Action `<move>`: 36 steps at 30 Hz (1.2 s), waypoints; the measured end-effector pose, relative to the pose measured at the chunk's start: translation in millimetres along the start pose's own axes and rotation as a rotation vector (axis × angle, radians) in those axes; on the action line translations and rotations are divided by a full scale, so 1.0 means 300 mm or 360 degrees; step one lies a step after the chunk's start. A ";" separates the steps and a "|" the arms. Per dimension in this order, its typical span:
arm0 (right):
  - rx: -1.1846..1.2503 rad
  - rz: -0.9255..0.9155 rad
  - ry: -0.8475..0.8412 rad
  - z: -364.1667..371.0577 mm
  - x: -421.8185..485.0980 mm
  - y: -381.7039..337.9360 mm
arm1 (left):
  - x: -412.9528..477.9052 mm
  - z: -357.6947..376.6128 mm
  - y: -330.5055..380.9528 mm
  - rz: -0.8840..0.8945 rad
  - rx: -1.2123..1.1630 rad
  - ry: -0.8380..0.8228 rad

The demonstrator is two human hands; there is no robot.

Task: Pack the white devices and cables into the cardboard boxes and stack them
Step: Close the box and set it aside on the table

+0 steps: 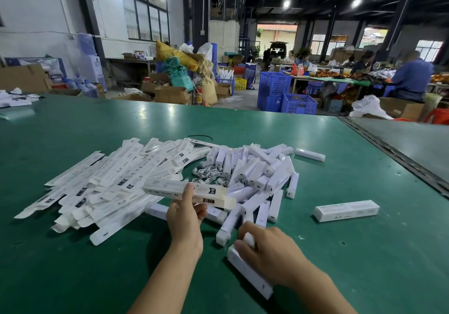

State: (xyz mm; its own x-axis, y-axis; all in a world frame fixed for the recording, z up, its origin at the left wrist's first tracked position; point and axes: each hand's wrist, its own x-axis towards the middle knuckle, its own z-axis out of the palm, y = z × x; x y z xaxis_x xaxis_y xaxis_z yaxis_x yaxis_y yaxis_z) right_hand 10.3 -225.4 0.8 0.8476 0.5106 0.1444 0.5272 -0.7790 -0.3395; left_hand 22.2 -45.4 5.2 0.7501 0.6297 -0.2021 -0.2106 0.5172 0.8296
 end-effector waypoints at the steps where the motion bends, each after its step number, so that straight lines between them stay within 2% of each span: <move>1: 0.0039 0.0032 0.0053 -0.006 -0.002 0.002 | 0.001 -0.001 0.001 0.0001 -0.0007 0.0000; 4: 0.0255 0.0118 0.0321 -0.030 -0.014 0.004 | 0.000 0.002 0.003 -0.0002 -0.0014 -0.0007; 8: 0.0803 0.0199 0.0691 -0.058 -0.024 -0.006 | 0.001 -0.001 0.003 -0.0022 -0.0024 -0.0017; 13: 0.1328 0.0211 0.0857 -0.063 -0.027 -0.006 | -0.003 0.002 0.008 -0.0030 -0.0075 -0.0066; 15: 0.1675 0.0286 0.0801 -0.063 -0.019 -0.004 | -0.005 0.003 0.007 -0.0026 -0.0082 -0.0100; 19: 0.2482 0.0552 0.0437 -0.065 -0.001 -0.004 | -0.008 0.005 0.006 -0.0005 -0.0088 -0.0149; 21: 0.2721 0.0691 0.0296 -0.058 0.004 -0.002 | -0.010 0.006 0.007 0.0015 -0.0080 -0.0157; 24: 0.2764 0.0827 0.0277 -0.051 0.008 -0.005 | -0.015 0.009 0.008 0.0033 -0.0073 -0.0177; 30: 0.2579 0.0854 0.0287 -0.057 0.009 -0.013 | -0.031 0.015 0.012 0.0067 -0.0057 -0.0223; 36: 0.2453 0.0864 0.0159 -0.046 0.009 0.003 | -0.045 0.022 0.007 0.0135 0.0029 -0.0244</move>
State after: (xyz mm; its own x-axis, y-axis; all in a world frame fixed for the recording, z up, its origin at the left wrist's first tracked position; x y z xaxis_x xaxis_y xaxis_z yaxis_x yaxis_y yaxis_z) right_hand 13.9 -229.7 13.7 0.9351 0.2420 -0.2590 -0.3198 0.2605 -0.9110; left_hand 15.7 -56.5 13.1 0.8170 0.5744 -0.0502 -0.2672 0.4543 0.8498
